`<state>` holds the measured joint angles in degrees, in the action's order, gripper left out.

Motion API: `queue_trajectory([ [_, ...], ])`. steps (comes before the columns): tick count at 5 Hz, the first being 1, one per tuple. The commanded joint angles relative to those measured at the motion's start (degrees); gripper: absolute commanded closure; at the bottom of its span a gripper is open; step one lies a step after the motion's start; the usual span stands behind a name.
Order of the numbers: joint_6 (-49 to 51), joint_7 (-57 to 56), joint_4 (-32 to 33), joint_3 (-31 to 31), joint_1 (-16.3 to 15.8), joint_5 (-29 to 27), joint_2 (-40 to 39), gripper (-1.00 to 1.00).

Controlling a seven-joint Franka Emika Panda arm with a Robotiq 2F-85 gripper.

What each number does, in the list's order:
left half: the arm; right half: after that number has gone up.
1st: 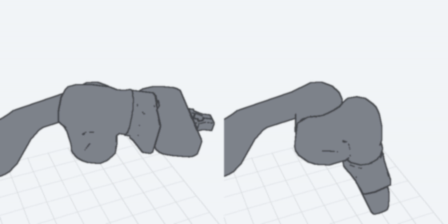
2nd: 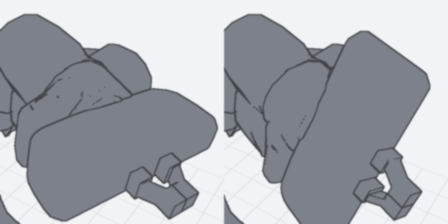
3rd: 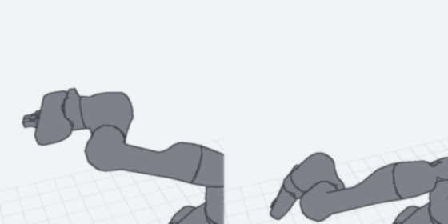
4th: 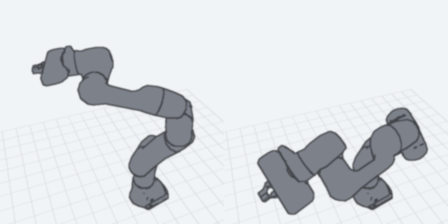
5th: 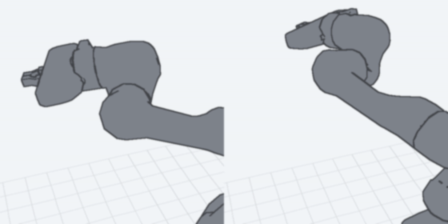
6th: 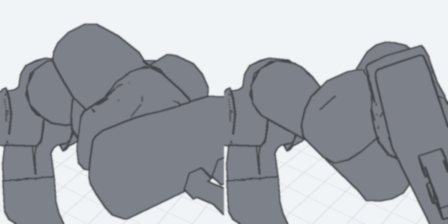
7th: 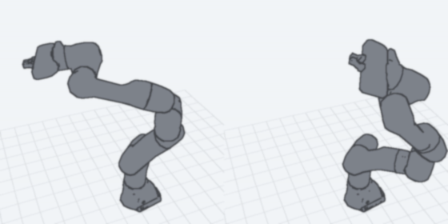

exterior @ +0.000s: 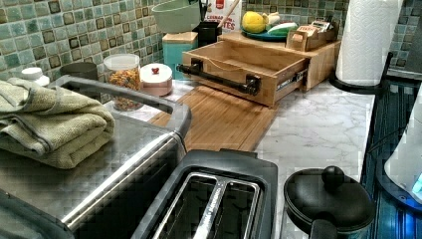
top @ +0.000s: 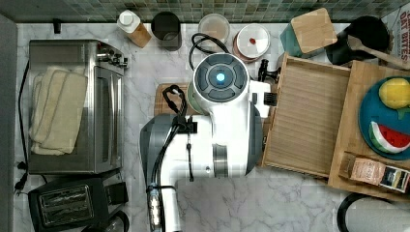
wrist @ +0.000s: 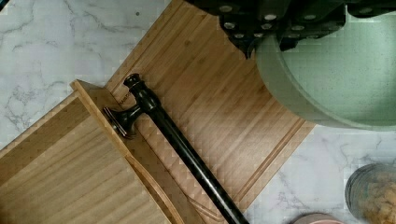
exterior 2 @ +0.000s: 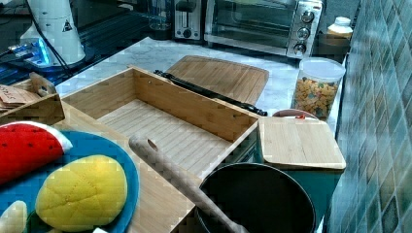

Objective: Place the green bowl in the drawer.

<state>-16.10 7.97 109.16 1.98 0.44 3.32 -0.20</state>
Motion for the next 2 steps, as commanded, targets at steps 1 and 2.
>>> queue_trajectory([
  [1, -2.6, 4.0, 1.9, -2.1, 2.1, 1.6, 1.8, 1.0],
  [2, -8.8, 14.1, 6.3, -3.3, 3.0, 4.9, 4.5, 1.0],
])
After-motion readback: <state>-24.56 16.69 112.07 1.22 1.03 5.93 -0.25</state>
